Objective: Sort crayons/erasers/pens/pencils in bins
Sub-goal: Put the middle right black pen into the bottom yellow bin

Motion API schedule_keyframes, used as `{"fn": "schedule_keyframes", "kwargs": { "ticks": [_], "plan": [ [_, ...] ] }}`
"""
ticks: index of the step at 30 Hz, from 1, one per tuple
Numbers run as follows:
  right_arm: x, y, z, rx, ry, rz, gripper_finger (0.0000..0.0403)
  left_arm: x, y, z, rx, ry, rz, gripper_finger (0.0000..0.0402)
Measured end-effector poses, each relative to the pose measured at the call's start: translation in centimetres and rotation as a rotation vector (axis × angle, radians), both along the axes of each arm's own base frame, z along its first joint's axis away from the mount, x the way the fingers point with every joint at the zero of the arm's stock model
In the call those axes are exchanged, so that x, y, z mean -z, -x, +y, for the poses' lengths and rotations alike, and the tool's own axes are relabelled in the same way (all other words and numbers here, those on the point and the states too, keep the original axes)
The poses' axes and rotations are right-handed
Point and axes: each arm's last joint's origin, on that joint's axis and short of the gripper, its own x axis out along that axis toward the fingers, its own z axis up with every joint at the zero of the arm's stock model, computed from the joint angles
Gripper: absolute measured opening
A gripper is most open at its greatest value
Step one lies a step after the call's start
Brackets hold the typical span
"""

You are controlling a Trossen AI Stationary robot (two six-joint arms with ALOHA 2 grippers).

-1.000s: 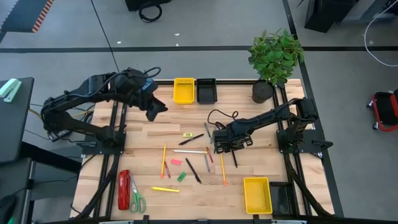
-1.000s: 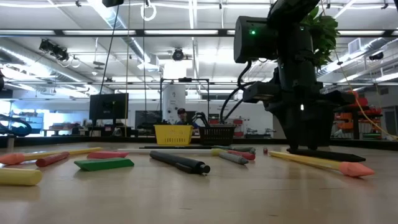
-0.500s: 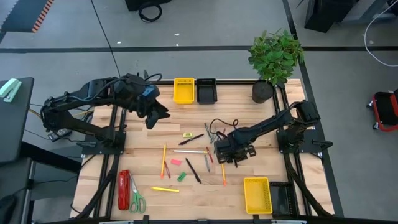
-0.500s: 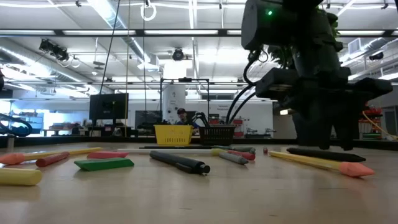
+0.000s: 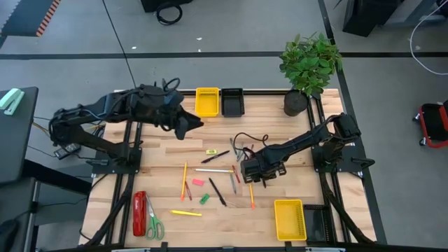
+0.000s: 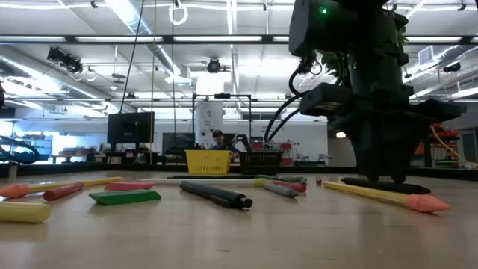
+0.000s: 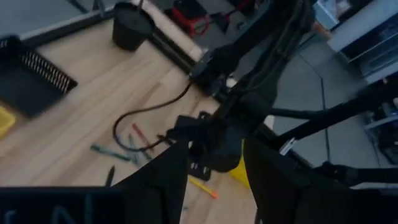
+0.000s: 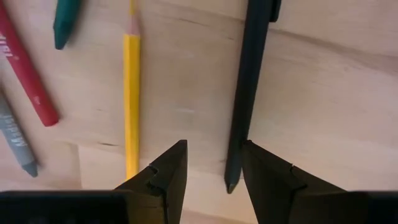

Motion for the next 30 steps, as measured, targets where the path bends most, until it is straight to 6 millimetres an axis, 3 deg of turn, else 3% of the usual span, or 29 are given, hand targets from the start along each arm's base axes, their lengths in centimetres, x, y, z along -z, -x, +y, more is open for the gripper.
{"fn": "schedule_keyframes", "kwargs": {
  "ticks": [15, 30],
  "plan": [
    [0.06, 0.38, -0.71, -0.077, 0.073, 0.029, 0.0151, 0.39, -0.29, 0.08, -0.052, 0.016, 0.023, 0.0162],
    [0.07, 0.39, -0.78, -0.092, 0.080, 0.028, 0.0060, 0.39, -0.30, -0.36, -0.023, -0.007, 0.026, 0.0162]
  ]
}}
